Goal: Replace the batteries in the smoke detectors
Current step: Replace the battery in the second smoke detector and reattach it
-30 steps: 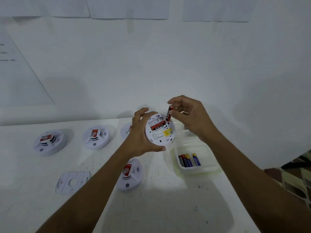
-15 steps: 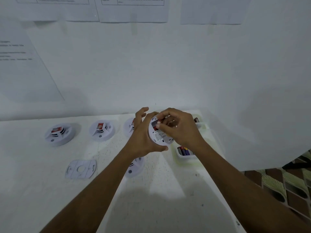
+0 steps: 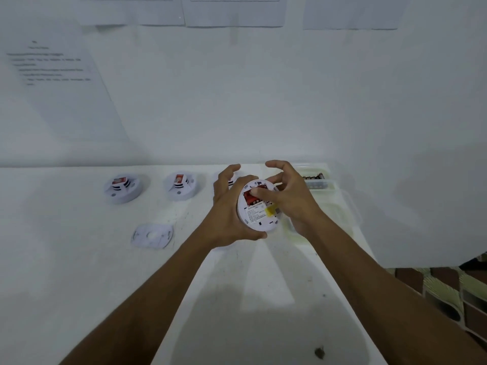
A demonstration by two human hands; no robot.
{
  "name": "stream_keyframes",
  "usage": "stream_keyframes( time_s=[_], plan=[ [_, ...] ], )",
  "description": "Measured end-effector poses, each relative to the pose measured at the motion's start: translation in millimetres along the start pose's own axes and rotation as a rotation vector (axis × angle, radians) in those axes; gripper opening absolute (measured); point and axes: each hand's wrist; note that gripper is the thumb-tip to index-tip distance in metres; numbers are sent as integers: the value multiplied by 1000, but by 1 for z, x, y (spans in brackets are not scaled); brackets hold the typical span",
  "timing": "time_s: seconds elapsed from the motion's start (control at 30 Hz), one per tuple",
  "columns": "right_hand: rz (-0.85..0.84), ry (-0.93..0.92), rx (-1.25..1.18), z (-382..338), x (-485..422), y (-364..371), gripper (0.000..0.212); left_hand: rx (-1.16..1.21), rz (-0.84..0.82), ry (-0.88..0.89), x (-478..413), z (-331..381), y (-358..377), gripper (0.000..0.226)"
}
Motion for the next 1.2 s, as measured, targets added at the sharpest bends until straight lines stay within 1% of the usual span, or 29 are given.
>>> stream_keyframes(
  time_s=[0.13, 0.27, 0.37, 0.43, 0.6, 0.73, 0.83, 0.9, 1.0, 1.13, 1.2],
  plan=[
    [-50, -48, 39, 2, 2, 31, 57, -31, -38, -37, 18, -20, -30, 107],
    [-139, -85, -84, 4, -2, 67, 38, 12, -96, -44, 35, -43, -79, 106],
    [-180, -104, -69, 0, -3, 99, 31, 34, -121, -40, 49, -64, -117, 109],
    [-172, -92, -54, -1, -3, 124, 28, 12, -139, -33, 60, -81, -142, 108],
    [-135, -99, 152, 13, -2, 190, 19, -38, -150, -128, 91, -123, -203, 113],
    [-84, -140, 290, 30, -3, 235, 15, -16, -154, -151, 114, -147, -237, 112],
    [-60, -190, 540, 44, -4, 255, 21, 2, -163, -162, 127, -159, -255, 115],
    [-123, -192, 725, 51, -3, 259, 33, 19, -175, -162, 132, -166, -263, 116],
    [-237, -201, 846, 55, 3, 258, 45, 43, -188, -168, 137, -173, -270, 117],
    [-325, -228, 995, 51, 12, 253, 61, 73, -198, -171, 138, -177, -272, 119],
    [-357, -227, 1037, 48, 18, 249, 66, 78, -201, -169, 137, -178, -270, 119]
  ],
)
Point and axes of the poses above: each hand's wrist, its own x-axis away from the middle knuckle, its own y-axis out of the palm, z = x × y, and after that the axes turned 1 degree about -x, right-handed
